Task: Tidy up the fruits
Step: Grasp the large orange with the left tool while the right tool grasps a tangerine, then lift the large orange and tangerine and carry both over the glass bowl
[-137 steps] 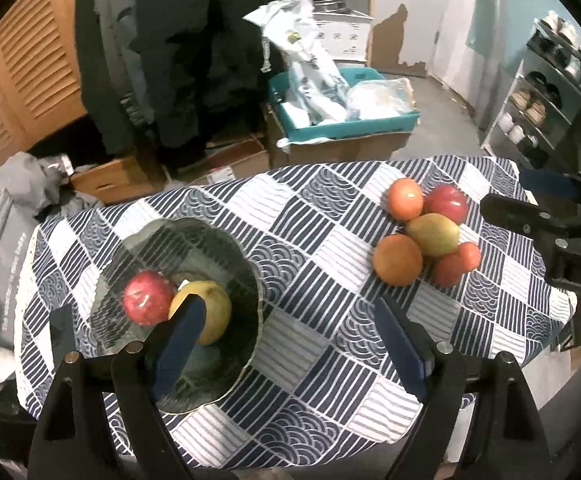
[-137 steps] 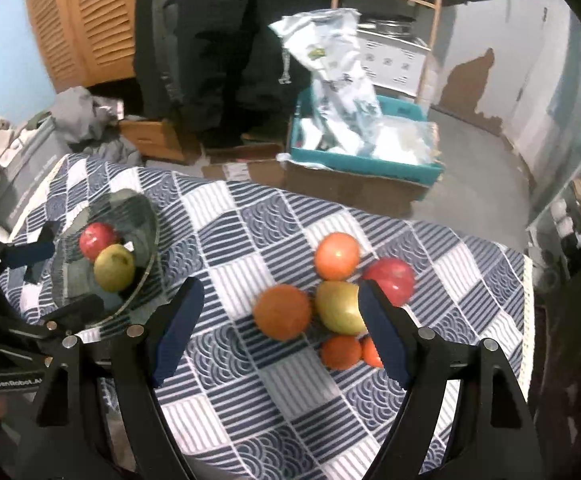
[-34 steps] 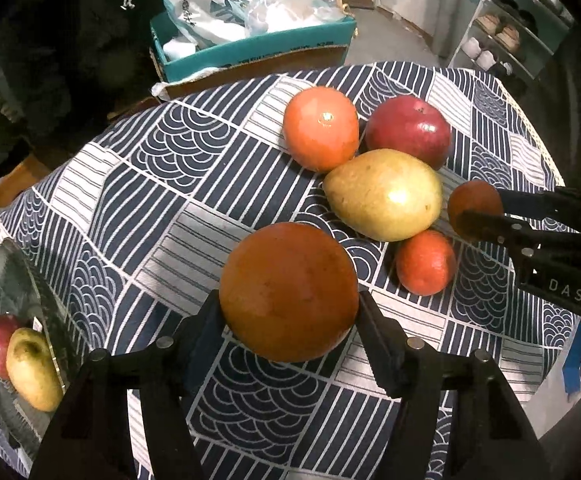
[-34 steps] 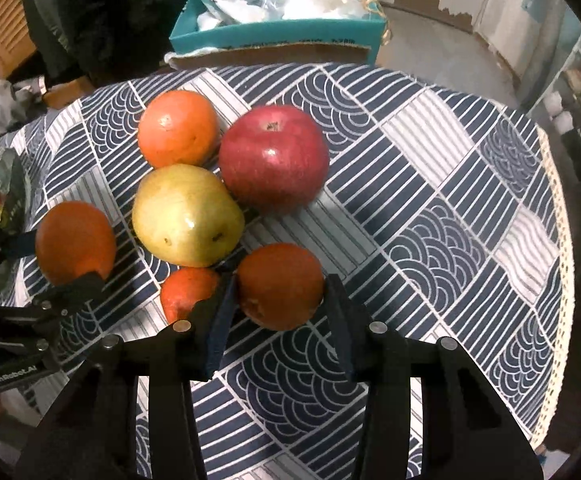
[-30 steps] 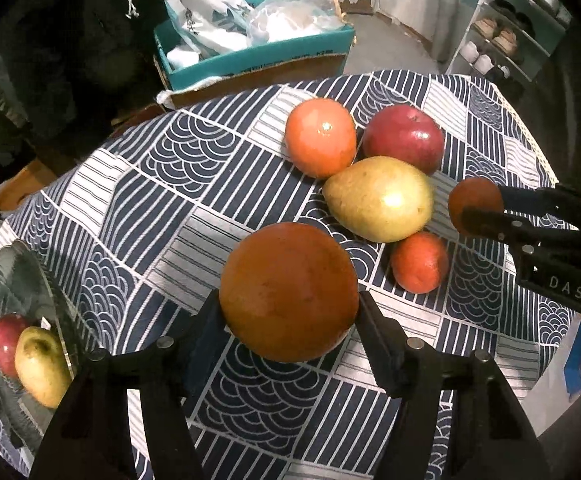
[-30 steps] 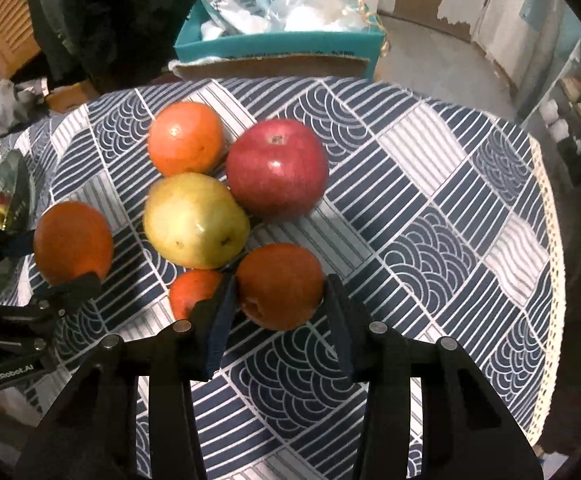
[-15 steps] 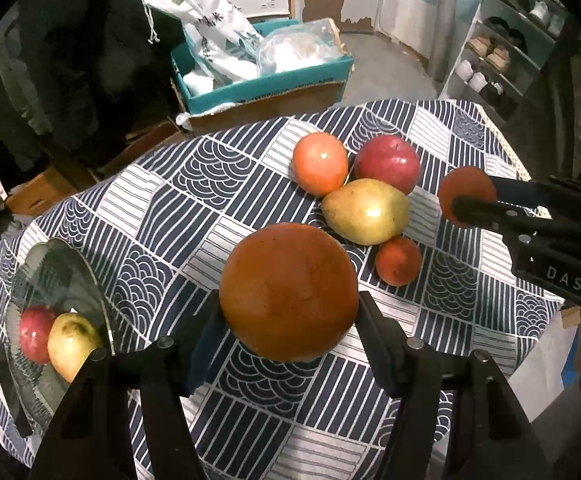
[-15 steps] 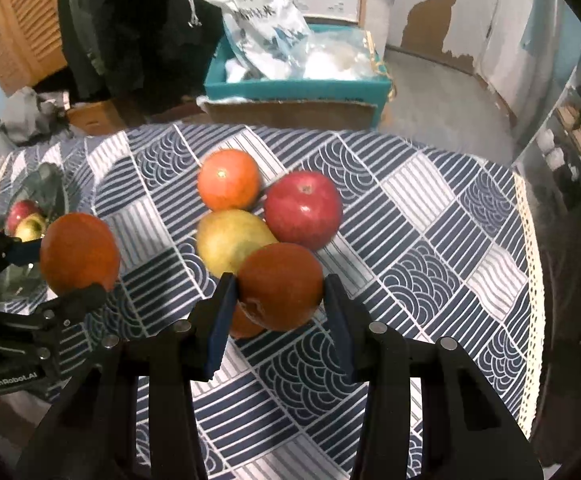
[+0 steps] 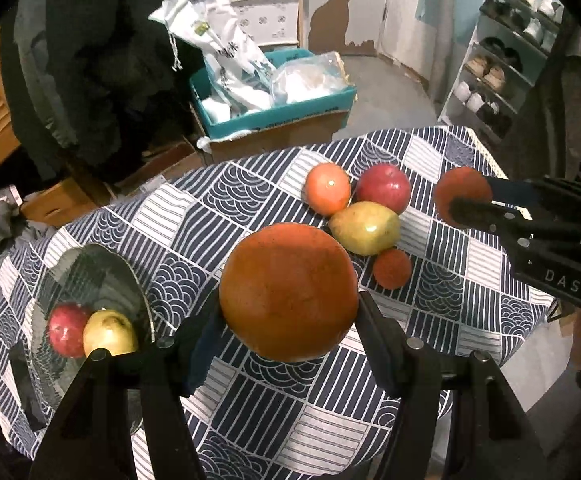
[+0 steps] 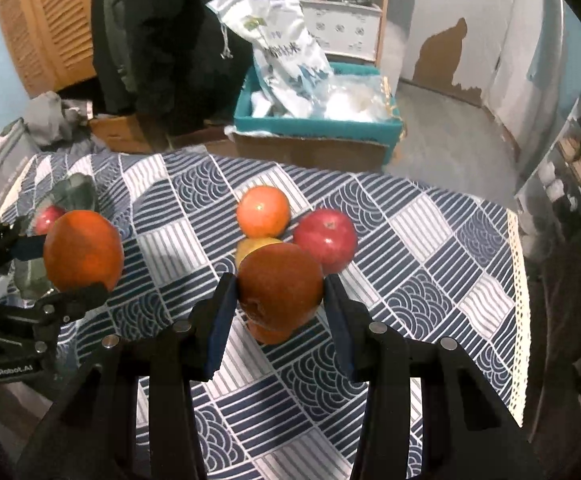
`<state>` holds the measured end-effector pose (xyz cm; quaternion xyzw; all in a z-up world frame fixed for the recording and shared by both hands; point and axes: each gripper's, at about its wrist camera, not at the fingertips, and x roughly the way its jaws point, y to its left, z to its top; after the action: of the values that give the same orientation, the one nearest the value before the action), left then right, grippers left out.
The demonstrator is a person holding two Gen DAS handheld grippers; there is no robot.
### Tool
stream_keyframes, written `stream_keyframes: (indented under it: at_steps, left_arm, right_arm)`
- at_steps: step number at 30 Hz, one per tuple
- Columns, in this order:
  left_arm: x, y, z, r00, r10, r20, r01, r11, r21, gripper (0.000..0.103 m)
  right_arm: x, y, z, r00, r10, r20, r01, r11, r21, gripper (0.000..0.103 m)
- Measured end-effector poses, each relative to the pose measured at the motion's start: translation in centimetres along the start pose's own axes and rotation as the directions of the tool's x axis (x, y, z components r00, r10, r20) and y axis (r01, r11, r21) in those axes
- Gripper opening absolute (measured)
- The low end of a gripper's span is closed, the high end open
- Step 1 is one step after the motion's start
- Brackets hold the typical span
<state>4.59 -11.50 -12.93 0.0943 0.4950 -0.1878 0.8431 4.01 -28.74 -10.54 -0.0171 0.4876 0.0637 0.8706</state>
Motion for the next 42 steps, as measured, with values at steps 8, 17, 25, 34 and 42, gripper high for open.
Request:
stream_keyframes:
  at_steps: [8,17,25,34,42]
  left_arm:
    - [-2.4,0.8,-0.1,0.999,0.006,0.054,-0.006,1.0,-0.01,0.066]
    - [-3.7,2.7,-0.6,0.997,0.019,0.075,-0.016,0.999,-0.05,0.066]
    - [-4.5,5.1,-1.2,0.996,0.041,0.085,-0.032,0.994,-0.103,0.066]
    - [-5.7,8.3,-2.0,0.992,0.068,0.104,-0.05,0.984,-0.168,0.066]
    - [-6.6,10.9,-2.8,0.989,0.099,0.113,-0.072,0.972,-0.224,0.066]
  right_arm:
    - [-2.3,1.5,1.1,0.998,0.026,0.059,-0.025,0.999,-0.024,0.043]
    - [-3.6,3.6,2.5,0.993,0.063,0.099,-0.057,0.997,-0.058,0.043]
    - [-3.5,6.0,4.0,0.99,0.087,0.111,-0.076,0.992,-0.096,0.043]
    - [-3.1,9.5,5.4,0.987,0.12,0.11,-0.103,0.984,-0.148,0.043]
    - [-2.4,12.7,6.6,0.983,0.15,0.103,-0.128,0.973,-0.19,0.043]
